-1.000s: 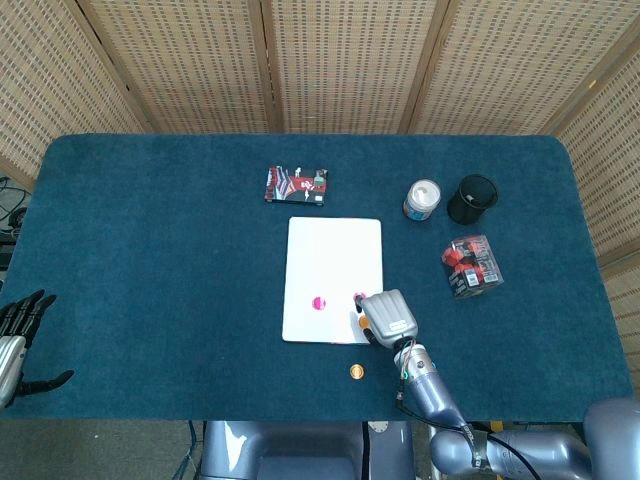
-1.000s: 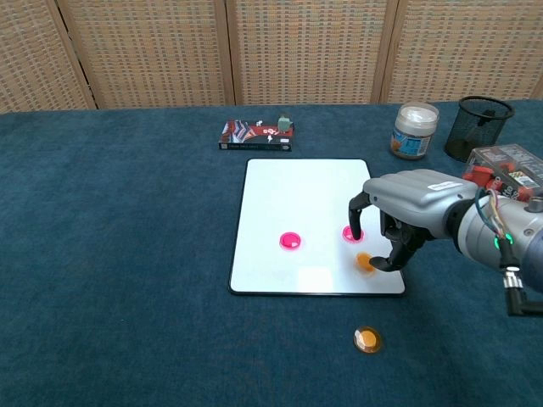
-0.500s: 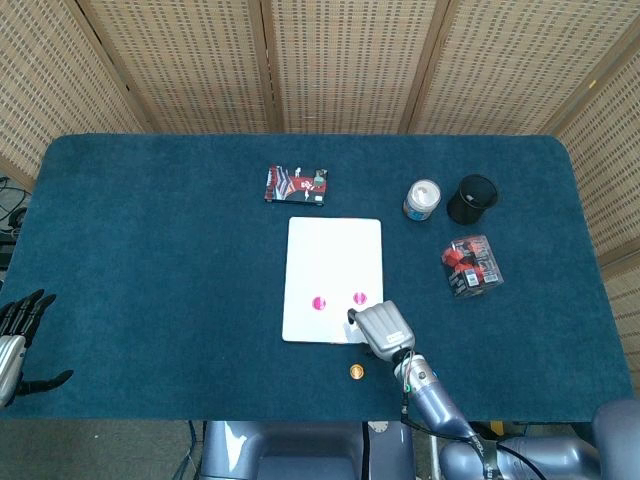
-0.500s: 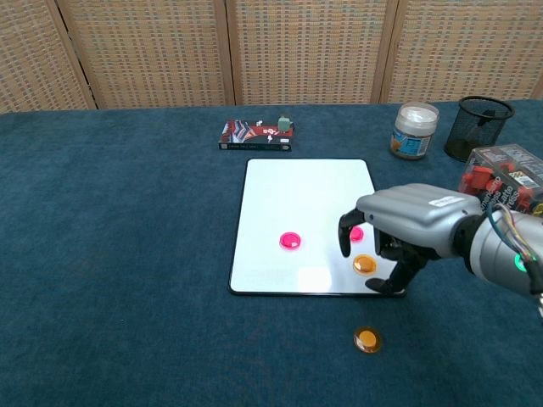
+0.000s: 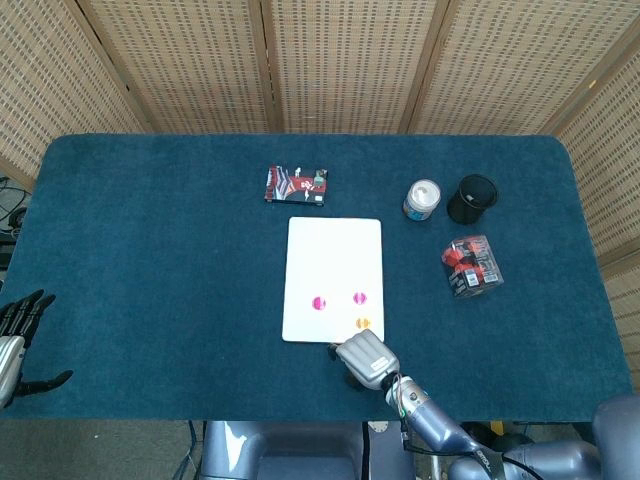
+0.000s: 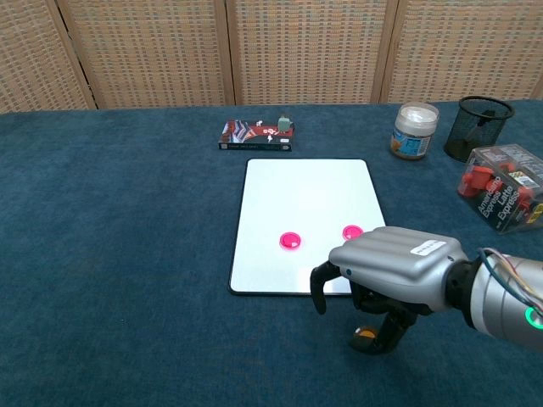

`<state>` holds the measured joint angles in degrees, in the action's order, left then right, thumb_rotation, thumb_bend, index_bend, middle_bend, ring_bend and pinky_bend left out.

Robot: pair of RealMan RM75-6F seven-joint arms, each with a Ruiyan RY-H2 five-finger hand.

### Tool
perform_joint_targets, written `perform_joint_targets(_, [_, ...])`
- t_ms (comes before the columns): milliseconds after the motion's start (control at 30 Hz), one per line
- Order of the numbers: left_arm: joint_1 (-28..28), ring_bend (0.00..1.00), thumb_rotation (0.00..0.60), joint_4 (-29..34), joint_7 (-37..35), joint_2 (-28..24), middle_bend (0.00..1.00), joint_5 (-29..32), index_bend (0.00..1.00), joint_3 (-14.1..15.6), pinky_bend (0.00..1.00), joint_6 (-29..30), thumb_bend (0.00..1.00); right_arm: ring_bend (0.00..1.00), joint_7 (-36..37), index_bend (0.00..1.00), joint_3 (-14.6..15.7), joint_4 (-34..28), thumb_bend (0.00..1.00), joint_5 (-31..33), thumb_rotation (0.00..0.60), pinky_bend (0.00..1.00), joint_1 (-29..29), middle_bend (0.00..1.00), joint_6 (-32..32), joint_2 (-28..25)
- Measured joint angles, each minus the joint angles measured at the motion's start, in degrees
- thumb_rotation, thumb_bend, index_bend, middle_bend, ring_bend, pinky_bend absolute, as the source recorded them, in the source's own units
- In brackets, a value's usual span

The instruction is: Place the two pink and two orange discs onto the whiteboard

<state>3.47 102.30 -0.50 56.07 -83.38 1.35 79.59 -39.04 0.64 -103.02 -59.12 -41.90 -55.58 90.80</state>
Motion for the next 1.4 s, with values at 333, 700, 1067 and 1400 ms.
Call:
perform_joint_targets(333, [-0.04,0.00,0.600,-0.08,-0.23,-0.07,0.00,-0.18,0.00,0.09,0.00,0.03,0.00,1.00,0.87,0.37,1.42,2.74,0.35,-4.11,0.600,1.00,0.26,0.99,-0.23,1.18])
perform_joint_targets(700, [0.06,0.00,0.600,0.01,-0.08,0.01,0.00,-0.19,0.00,0.12,0.00,-0.17,0.00,1.00,5.79,0.37,3.49,5.12,0.35,-9.32,0.600,1.00,1.77,0.99,0.24,-1.07])
perform_joint_targets(1067, [0.26,0.00,0.600,0.18,0.90,0.35,0.00,0.26,0.00,0.09,0.00,-0.62,0.00,1.00,9.87,0.37,4.65,7.40,0.35,-14.71,0.600,1.00,3.15,0.99,0.59,-1.98])
perform_joint_targets(1400, [0.21,0.00,0.600,0.16,0.66,0.29,0.00,0.16,0.00,0.11,0.00,-0.48,0.00,1.00,9.95,0.37,4.55,9.15,0.35,-15.74,0.600,1.00,3.86,0.99,1.28,-1.22])
